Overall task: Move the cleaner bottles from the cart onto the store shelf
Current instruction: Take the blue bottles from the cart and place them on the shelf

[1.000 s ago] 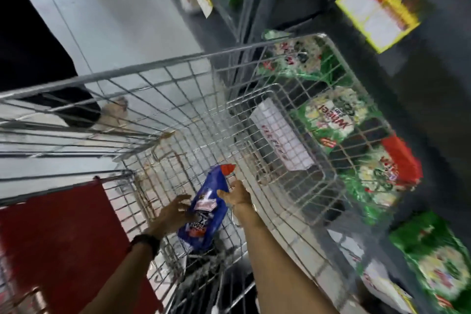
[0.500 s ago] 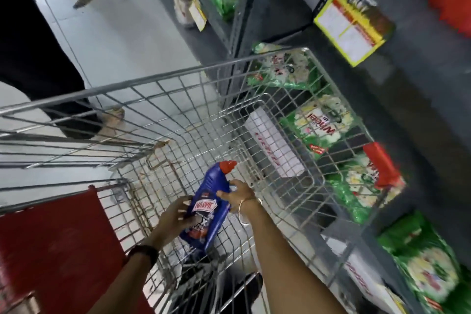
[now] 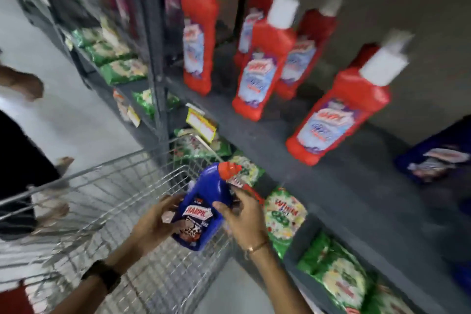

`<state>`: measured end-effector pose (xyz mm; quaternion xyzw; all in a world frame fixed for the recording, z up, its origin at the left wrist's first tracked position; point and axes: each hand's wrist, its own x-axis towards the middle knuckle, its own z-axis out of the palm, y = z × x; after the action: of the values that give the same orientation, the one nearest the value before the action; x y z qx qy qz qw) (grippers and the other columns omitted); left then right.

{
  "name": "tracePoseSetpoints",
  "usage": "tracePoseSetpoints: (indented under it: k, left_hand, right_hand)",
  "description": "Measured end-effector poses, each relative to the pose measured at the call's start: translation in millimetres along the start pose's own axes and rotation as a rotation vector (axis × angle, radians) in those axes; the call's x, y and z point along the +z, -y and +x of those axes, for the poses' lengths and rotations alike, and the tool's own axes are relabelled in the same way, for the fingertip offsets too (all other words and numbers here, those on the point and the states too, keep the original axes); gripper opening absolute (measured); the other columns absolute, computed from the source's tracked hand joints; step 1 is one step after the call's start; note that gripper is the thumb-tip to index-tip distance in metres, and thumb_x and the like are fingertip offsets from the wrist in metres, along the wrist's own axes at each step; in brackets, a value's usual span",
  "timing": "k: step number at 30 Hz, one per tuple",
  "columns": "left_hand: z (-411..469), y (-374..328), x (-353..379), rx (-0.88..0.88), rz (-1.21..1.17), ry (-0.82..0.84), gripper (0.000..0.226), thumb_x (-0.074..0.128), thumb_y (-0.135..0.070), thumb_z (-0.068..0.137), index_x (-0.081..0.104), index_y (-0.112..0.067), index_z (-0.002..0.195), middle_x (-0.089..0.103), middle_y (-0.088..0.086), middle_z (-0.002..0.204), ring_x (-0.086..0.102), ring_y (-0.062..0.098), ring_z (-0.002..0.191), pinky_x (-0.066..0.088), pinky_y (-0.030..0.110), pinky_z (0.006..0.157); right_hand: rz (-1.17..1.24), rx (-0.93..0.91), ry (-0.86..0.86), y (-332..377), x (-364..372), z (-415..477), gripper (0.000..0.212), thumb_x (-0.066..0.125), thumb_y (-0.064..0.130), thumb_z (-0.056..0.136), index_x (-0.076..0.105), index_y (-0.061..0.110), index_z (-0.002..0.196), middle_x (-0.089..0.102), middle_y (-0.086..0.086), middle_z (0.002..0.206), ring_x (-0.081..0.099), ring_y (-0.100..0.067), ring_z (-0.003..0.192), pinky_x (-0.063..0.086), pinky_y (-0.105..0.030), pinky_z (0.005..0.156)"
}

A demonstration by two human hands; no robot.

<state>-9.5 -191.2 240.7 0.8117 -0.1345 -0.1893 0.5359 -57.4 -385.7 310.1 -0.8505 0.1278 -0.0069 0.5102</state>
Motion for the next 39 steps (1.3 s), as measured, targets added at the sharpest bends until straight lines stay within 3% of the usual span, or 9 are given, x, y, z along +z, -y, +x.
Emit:
tracePoseSetpoints:
  k: [3,7,11,17,22,27,31,36,39]
  left_hand:
    - [14,-64,22,0.14,-0.059,0.017,0.058,0.085,-0.026,0.056,0.059,-0.035,0.107,0.063,0.005,0.105,0.063,0.006,0.09,0.054,0.015,0.069]
    - [36,-145,78,0.323,-0.116,0.036,0.059,0.083,-0.049,0.051,0.059,-0.039,0.104,0.066,0.004,0.102,0.061,-0.005,0.089,0.05,0.011,0.077]
    - [51,-210,146,0.536,-0.077,0.088,0.08,0.059,-0.076,0.056,0.06,-0.017,0.11,0.066,-0.024,0.101,0.055,-0.011,0.096,0.039,0.008,0.09]
    - [69,-248,244,0.494,-0.155,0.192,0.061,0.084,-0.036,0.055,0.054,-0.025,0.107,0.063,0.003,0.104,0.062,-0.006,0.087,0.052,0.024,0.081]
    - [84,-248,287,0.456,-0.138,0.191,0.051,0.082,-0.006,0.062,0.058,-0.018,0.105,0.062,0.005,0.101,0.062,0.008,0.084,0.046,0.004,0.073]
    - [87,-248,295,0.42,-0.107,0.209,0.054,0.081,-0.011,0.064,0.057,-0.01,0.113,0.062,0.013,0.109,0.061,0.021,0.092,0.051,0.036,0.087]
    - [79,-252,292,0.383,-0.132,0.225,0.059,0.078,-0.007,0.068,0.051,-0.009,0.12,0.058,0.014,0.118,0.06,0.023,0.102,0.051,0.033,0.085]
    - [13,-237,309,0.446,-0.322,-0.042,0.058,0.065,0.005,0.077,0.048,-0.041,0.108,0.056,-0.005,0.109,0.057,0.006,0.097,0.048,0.021,0.083]
    - [-12,-243,340,0.55,-0.254,0.13,0.06,0.064,0.007,0.076,0.049,-0.044,0.103,0.058,-0.006,0.1,0.059,0.006,0.092,0.048,0.017,0.08]
  right_hand:
    - [-0.046,-0.109,-0.196,21,-65,-24,0.047,0.076,0.025,0.071,0.062,0.016,0.115,0.063,-0.001,0.104,0.062,-0.015,0.092,0.043,-0.002,0.077]
    - [-0.119,-0.226,-0.379,36,-154,-54,0.046,0.071,0.033,0.07,0.061,0.026,0.114,0.053,0.02,0.092,0.062,-0.012,0.088,0.056,-0.029,0.077]
    - [-0.224,-0.243,-0.561,25,-233,-75,0.047,0.074,0.026,0.071,0.061,0.017,0.116,0.055,0.01,0.09,0.057,-0.009,0.083,0.042,-0.004,0.073]
    - [-0.256,-0.131,-0.705,-7,-299,-93,0.046,0.073,0.011,0.074,0.06,0.01,0.117,0.058,-0.007,0.107,0.06,-0.022,0.096,0.037,-0.006,0.081]
    - [-0.237,-0.074,-0.729,-25,-321,-94,0.045,0.071,0.011,0.077,0.058,0.01,0.12,0.057,-0.01,0.109,0.061,-0.028,0.096,0.038,-0.006,0.083]
    - [-0.228,-0.075,-0.761,-31,-320,-95,0.045,0.069,0.012,0.079,0.055,0.014,0.123,0.057,-0.01,0.111,0.06,-0.025,0.101,0.04,-0.012,0.087]
    - [-0.25,-0.051,-0.783,-32,-306,-101,0.047,0.059,0.017,0.087,0.045,0.021,0.131,0.051,-0.007,0.128,0.052,-0.022,0.117,0.044,-0.028,0.097]
    - [-0.151,-0.036,-1.037,-69,-267,-156,0.041,0.062,0.013,0.084,0.052,0.031,0.119,0.053,0.005,0.12,0.052,-0.013,0.112,0.045,-0.022,0.091]
    - [-0.008,0.142,-1.274,-111,-265,-191,0.041,0.066,-0.002,0.076,0.057,0.022,0.108,0.059,-0.008,0.107,0.058,-0.026,0.099,0.051,-0.043,0.086]
